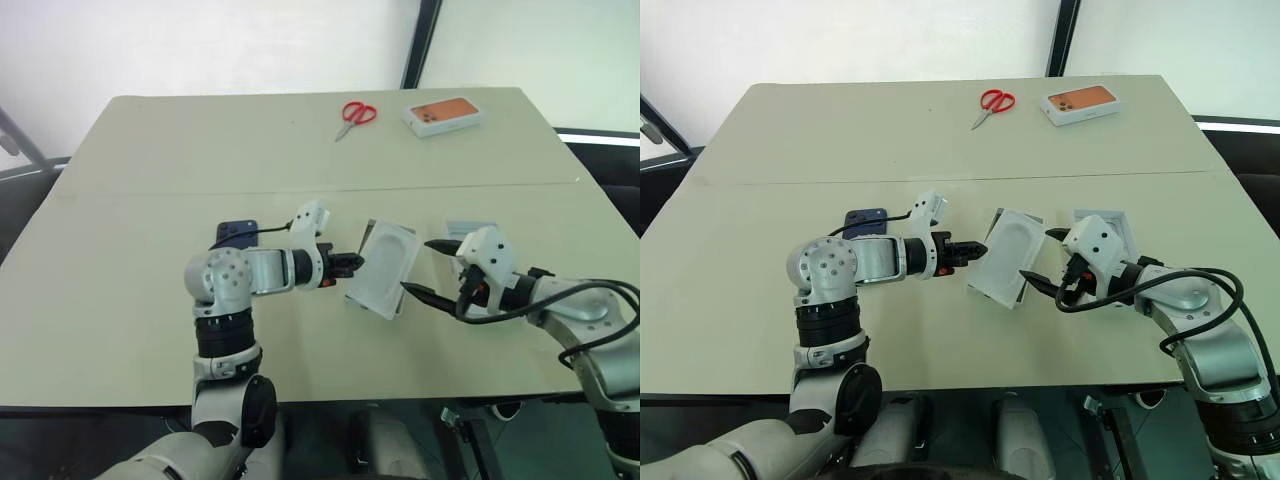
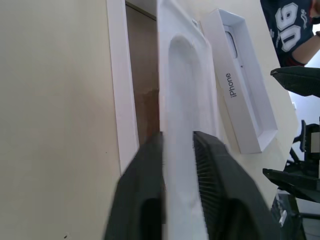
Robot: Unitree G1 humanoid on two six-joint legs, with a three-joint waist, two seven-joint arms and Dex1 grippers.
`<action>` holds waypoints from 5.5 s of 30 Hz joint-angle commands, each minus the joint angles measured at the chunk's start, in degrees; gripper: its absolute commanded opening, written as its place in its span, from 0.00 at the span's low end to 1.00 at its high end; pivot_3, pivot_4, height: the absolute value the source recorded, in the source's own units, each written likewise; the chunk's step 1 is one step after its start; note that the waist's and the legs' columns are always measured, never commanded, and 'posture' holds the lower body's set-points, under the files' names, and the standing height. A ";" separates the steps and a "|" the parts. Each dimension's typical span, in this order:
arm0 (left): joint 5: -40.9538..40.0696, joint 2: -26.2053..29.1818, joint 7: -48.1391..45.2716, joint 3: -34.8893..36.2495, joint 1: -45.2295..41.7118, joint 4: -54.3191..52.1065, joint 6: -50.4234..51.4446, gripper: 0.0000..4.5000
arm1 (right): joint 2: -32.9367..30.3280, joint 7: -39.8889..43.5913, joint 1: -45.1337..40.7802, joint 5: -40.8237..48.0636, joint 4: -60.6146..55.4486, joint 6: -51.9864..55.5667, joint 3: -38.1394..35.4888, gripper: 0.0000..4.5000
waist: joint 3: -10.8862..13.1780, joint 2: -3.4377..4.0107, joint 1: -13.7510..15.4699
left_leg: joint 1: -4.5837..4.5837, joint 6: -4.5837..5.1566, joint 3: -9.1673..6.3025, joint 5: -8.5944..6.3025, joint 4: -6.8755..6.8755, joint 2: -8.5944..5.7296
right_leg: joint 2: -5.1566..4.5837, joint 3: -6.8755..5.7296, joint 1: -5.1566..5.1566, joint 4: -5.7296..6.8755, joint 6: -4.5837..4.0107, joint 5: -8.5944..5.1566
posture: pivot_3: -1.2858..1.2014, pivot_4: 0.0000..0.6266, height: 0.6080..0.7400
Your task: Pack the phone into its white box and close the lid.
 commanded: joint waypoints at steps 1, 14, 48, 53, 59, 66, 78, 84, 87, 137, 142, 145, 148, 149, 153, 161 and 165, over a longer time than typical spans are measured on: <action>-0.04 -0.59 0.23 0.21 -0.22 -2.83 -1.21 0.63 | 0.06 -0.08 -1.26 -0.06 -0.44 -1.09 -0.42 1.00 | 0.00 0.00 -0.02 | 0.00 0.00 0.00 0.00 0.00 0.00 | 0.00 0.00 0.00 0.00 0.00 0.00 | 0.52 0.24 0.68; 6.75 26.62 -17.69 -11.05 15.81 -15.28 -34.37 0.98 | 2.83 -6.81 -13.78 -7.66 4.11 9.23 11.32 0.34 | -0.02 0.06 -0.10 | 0.09 -0.07 0.20 0.03 -0.10 0.07 | 0.01 0.22 -0.08 0.03 -0.01 0.00 | 0.52 0.24 0.68; 6.22 43.39 -38.24 -18.38 33.87 -20.49 -56.98 0.98 | 11.98 -14.36 -23.75 -28.74 23.27 -2.54 22.19 0.00 | -0.02 0.07 -0.28 | 0.00 0.49 0.35 -0.28 -0.04 0.09 | -0.05 0.35 -0.19 -0.01 0.01 0.02 | 0.52 0.24 0.68; 6.21 43.38 -37.72 -18.04 33.49 -19.75 -56.65 0.98 | 9.07 -9.01 -21.33 -27.43 17.77 -5.12 21.14 0.00 | -0.01 0.08 -0.28 | 0.00 0.50 0.35 -0.29 -0.04 0.09 | -0.04 0.35 -0.20 -0.01 0.01 0.02 | 0.52 0.24 0.68; 6.48 43.33 -36.96 -17.66 33.08 -18.63 -56.84 0.98 | 3.76 0.90 -17.46 -22.97 8.68 -2.53 20.71 0.00 | -0.01 0.07 -0.26 | 0.00 0.54 0.34 -0.31 -0.04 0.10 | -0.04 0.35 -0.19 -0.01 0.01 0.02 | 0.52 0.24 0.68; 6.82 43.24 -35.74 -16.90 33.60 -18.43 -56.66 0.98 | 2.81 1.93 -15.50 -26.36 8.02 -1.84 23.48 0.00 | -0.01 0.07 -0.29 | 0.01 0.55 0.34 -0.31 -0.04 0.10 | -0.03 0.36 -0.19 -0.01 0.01 0.02 | 0.52 0.24 0.68; 5.62 44.19 -34.57 -12.59 36.12 -18.71 -56.03 0.98 | 1.47 8.40 -14.86 -15.78 2.61 0.49 15.35 0.40 | -0.01 0.06 -0.11 | 0.01 0.55 0.33 -0.31 -0.04 0.12 | -0.06 0.36 -0.17 -0.02 0.01 0.02 | 0.52 0.24 0.68; 4.80 45.49 -38.60 -15.52 37.66 -22.06 -57.37 0.98 | -2.93 12.22 -6.15 -11.51 -4.46 3.03 15.22 0.76 | -0.01 0.06 -0.12 | 0.00 0.63 0.33 -0.36 -0.04 0.12 | -0.08 0.37 -0.14 -0.11 0.03 0.01 | 0.52 0.24 0.68; 5.01 46.12 -40.21 -15.89 37.98 -22.77 -58.42 0.98 | -2.17 10.55 -5.32 -11.42 -4.94 4.53 15.34 0.76 | -0.01 0.07 -0.46 | 0.11 0.63 0.33 -0.36 -0.02 0.14 | -0.05 0.50 -0.13 -0.01 0.02 0.03 | 0.52 0.24 0.68; -9.56 39.13 -16.30 8.40 34.21 -12.03 -43.02 1.00 | 14.67 3.16 -27.79 -11.73 6.53 4.19 24.00 0.47 | -0.02 0.05 -0.38 | 0.11 0.65 0.23 -0.37 -0.01 0.20 | 0.00 0.47 -0.18 0.03 0.05 0.03 | 0.52 0.24 0.68; -10.40 37.42 -6.72 11.98 31.66 -8.70 -36.11 1.00 | 24.21 -2.43 -33.75 -18.09 17.22 4.80 31.80 0.01 | -0.02 0.04 -0.36 | 0.07 0.63 0.26 -0.36 -0.01 0.17 | -0.03 0.49 -0.25 0.05 0.05 0.03 | 0.52 0.24 0.68; -12.65 37.03 -3.04 13.53 29.64 -6.78 -30.40 1.00 | 28.07 -5.38 -35.79 -21.96 22.48 3.23 34.56 0.01 | -0.03 0.01 -0.29 | 0.05 0.61 0.24 -0.35 0.00 0.12 | -0.02 0.49 -0.31 0.10 0.05 0.03 | 0.52 0.24 0.68; -14.82 36.97 -0.29 14.42 27.36 -4.35 -23.66 1.00 | 30.43 -7.81 -37.26 -27.30 27.37 -1.10 38.65 0.01 | -0.07 -0.05 -0.27 | 0.02 0.57 0.25 -0.32 0.01 0.09 | -0.08 0.49 -0.33 0.09 0.06 0.04 | 0.52 0.24 0.68; -15.72 36.84 0.29 14.68 26.50 -3.37 -21.30 1.00 | 31.21 -8.14 -37.61 -28.60 28.82 -2.49 39.92 0.01 | -0.08 -0.06 -0.29 | 0.01 0.57 0.25 -0.32 0.02 0.08 | -0.08 0.48 -0.33 0.09 0.08 0.04 | 0.52 0.24 0.68; -17.87 36.60 0.82 14.48 24.07 -1.48 -13.54 1.00 | 33.76 -8.67 -38.03 -32.59 33.00 -6.49 43.16 0.01 | -0.09 -0.08 -0.44 | 0.03 0.50 0.26 -0.29 0.02 0.04 | -0.06 0.47 -0.36 0.12 0.08 0.05 | 0.52 0.24 0.68; -19.31 32.91 1.14 15.34 20.94 -1.76 -4.52 1.00 | 38.48 -8.86 -38.21 -35.53 37.84 -10.67 43.75 0.01 | -0.16 -0.10 -0.21 | 0.05 0.31 0.28 -0.19 0.02 0.03 | -0.10 0.47 -0.33 0.13 0.09 0.05 | 0.52 0.24 0.68; -19.02 29.95 1.86 16.78 19.85 -2.02 -2.99 1.00 | 40.46 -9.01 -38.68 -36.68 40.07 -12.80 43.70 0.01 | -0.19 -0.11 -0.24 | 0.06 0.28 0.28 -0.17 0.02 0.03 | -0.10 0.48 -0.32 0.13 0.09 0.05 | 0.52 0.24 0.68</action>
